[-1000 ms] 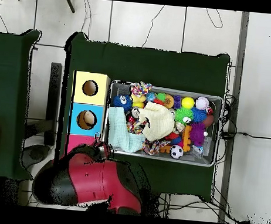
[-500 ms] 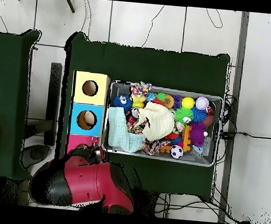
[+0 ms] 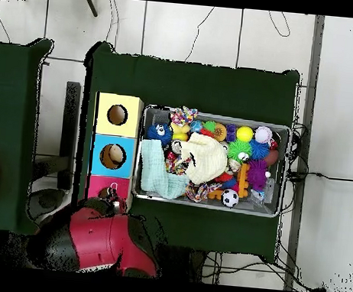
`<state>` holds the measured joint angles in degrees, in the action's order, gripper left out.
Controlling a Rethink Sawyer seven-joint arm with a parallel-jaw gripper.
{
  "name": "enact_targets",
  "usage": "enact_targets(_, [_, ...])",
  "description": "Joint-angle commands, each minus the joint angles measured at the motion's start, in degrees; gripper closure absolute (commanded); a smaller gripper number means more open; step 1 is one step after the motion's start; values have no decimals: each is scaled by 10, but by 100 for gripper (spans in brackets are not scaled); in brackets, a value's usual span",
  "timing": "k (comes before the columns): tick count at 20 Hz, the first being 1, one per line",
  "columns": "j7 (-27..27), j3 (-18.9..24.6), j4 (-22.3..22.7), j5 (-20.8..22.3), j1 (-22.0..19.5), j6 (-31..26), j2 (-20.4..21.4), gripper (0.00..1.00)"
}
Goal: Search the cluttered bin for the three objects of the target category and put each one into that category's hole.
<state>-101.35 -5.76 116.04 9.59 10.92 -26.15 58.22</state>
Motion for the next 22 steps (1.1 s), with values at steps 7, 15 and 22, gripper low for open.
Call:
enact_targets(7, [-167,-1,18,-66,17,59,-23,100])
enact_targets(15, [-153,-8,6,-70,31,95,-18,100])
enact_targets(22, [-130,-19,0,-52,24,138,-19,100])
